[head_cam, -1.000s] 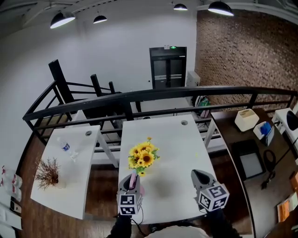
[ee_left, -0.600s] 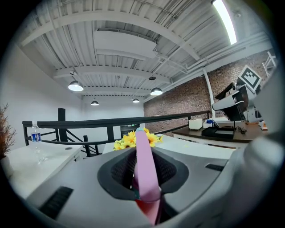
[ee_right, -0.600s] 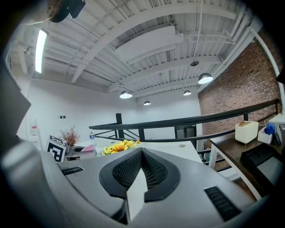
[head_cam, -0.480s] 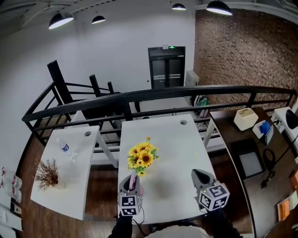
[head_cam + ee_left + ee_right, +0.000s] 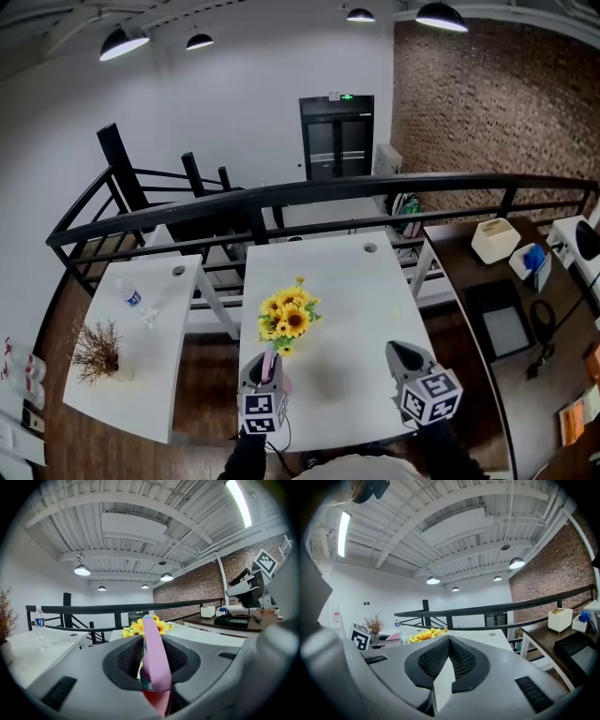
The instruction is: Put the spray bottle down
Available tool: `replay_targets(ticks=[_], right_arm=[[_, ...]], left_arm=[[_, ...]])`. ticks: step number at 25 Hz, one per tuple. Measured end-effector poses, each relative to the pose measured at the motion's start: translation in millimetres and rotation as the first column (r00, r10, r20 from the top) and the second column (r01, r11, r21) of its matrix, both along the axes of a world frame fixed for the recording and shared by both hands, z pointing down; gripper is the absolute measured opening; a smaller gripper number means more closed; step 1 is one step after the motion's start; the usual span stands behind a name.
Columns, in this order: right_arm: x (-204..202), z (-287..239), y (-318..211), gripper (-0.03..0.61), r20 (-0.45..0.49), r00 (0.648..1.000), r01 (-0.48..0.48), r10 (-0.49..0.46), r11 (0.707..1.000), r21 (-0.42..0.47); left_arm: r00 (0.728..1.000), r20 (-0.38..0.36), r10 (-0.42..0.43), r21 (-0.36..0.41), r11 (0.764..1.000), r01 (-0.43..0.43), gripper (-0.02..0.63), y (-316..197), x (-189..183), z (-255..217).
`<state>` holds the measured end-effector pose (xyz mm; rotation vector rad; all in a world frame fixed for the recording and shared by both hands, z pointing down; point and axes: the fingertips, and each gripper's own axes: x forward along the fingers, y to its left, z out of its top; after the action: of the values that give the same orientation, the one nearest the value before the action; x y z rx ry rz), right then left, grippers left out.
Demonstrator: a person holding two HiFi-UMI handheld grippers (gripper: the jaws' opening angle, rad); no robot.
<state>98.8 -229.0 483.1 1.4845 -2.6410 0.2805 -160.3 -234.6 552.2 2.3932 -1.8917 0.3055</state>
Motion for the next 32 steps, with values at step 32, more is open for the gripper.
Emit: replay_targets(ticks=[32], right_arm=[[0,5,5,-0.021,0.025,1.000,0.000,0.001,1.000,-0.016]], left_arm=[[0.991,-0.087,-0.101,0.244,0.962,0.119,0.179,76,-12,-92]])
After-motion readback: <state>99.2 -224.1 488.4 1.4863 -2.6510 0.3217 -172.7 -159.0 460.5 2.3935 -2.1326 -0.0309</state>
